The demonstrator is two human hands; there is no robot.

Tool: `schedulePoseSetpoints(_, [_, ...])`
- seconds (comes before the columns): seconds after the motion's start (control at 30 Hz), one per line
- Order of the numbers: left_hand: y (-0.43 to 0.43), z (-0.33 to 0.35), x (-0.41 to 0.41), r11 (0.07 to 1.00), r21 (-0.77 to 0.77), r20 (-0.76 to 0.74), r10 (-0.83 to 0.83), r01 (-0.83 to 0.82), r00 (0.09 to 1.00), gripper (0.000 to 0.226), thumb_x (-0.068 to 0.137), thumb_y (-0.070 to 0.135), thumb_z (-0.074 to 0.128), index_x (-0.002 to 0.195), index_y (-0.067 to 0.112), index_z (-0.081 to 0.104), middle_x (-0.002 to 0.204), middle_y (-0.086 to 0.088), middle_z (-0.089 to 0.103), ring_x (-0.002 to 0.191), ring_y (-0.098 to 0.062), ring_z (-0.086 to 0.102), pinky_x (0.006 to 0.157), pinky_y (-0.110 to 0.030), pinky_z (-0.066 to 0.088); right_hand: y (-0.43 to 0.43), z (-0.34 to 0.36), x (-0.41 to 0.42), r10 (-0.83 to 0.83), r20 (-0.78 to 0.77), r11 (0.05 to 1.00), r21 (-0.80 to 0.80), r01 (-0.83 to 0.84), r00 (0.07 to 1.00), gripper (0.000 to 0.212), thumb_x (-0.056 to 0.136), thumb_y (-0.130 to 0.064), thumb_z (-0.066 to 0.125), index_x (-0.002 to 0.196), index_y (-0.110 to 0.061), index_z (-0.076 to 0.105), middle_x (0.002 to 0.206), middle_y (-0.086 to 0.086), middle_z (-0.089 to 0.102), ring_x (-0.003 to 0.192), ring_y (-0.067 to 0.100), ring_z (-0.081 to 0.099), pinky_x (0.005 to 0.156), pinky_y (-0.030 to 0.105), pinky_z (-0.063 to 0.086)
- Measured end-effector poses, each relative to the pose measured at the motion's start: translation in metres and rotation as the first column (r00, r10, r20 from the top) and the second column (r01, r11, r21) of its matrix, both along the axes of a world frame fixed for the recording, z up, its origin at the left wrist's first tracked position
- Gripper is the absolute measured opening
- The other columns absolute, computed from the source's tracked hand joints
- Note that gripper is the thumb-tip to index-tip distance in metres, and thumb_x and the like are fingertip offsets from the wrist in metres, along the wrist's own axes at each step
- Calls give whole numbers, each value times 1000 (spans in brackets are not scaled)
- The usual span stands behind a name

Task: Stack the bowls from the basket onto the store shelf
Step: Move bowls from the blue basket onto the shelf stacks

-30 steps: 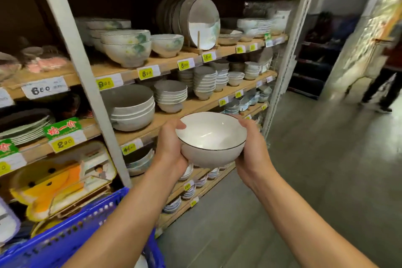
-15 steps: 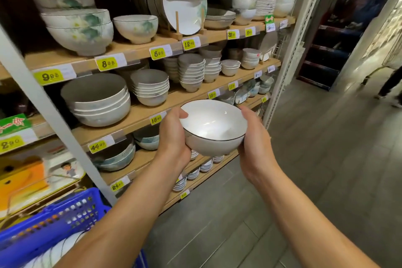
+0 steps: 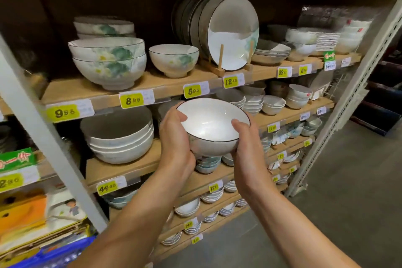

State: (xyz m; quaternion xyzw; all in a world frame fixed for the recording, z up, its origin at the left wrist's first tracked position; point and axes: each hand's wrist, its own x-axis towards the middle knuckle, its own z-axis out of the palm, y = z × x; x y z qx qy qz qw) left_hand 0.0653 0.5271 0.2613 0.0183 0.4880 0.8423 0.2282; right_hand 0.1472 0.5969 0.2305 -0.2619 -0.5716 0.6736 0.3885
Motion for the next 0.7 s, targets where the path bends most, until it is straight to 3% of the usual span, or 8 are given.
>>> schedulePoseSetpoints(0.1, [7,12,-27,998,17,-40,62,-61,997,31,78,10,42,85,24,69,105,-10,70,108,-36,61,90,-46,50,12,14,-33,47,-13,999,-10,-47,999,65,71,-46,50,135,-38,44,126,-6,58,114,16,57,101,46,47])
schedulePoseSetpoints(0.2, [8,22,-49,994,7,-88,111,-111,990,30,77,11,43,86,24,69,101,-6,70,109,-34,61,85,-40,50,22,30,-59,140,-69,989,-39,-143,988,57,73,-39,52,130,-36,51,123,-5,62,114,17,58,103,47,46])
schedulePoseSetpoints(0.37, [16,44,-65,990,33,-236,140,-136,962,52,67,22,47,116,20,63,121,-10,65,117,-30,56,105,-53,42,51,62,-94,249,-179,958,-96,-269,952,43,80,-27,48,121,-30,60,122,4,64,116,27,58,99,48,47])
schedulePoseSetpoints(0.5, [22,60,-72,995,-28,-391,76,-94,917,63,68,28,50,131,30,53,127,1,61,122,-20,53,107,-46,40,80,83,-118,315,-251,898,-234,-373,915,39,87,-13,42,114,-28,65,122,6,64,113,29,59,96,50,51])
schedulePoseSetpoints(0.63, [19,81,-86,997,-75,-481,-60,27,875,67,72,30,57,138,26,47,102,10,71,110,-9,63,95,-33,49,117,106,-141,431,-287,802,-311,-509,855,40,85,-11,41,113,-18,69,118,13,67,109,36,61,90,53,53])
schedulePoseSetpoints(0.7, [18,93,-95,986,-141,-528,-147,84,837,65,75,26,61,138,21,48,114,5,70,107,-9,66,99,-36,47,137,120,-151,515,-293,739,-325,-591,805,42,84,-11,40,116,-13,67,115,17,67,105,38,62,80,48,57])
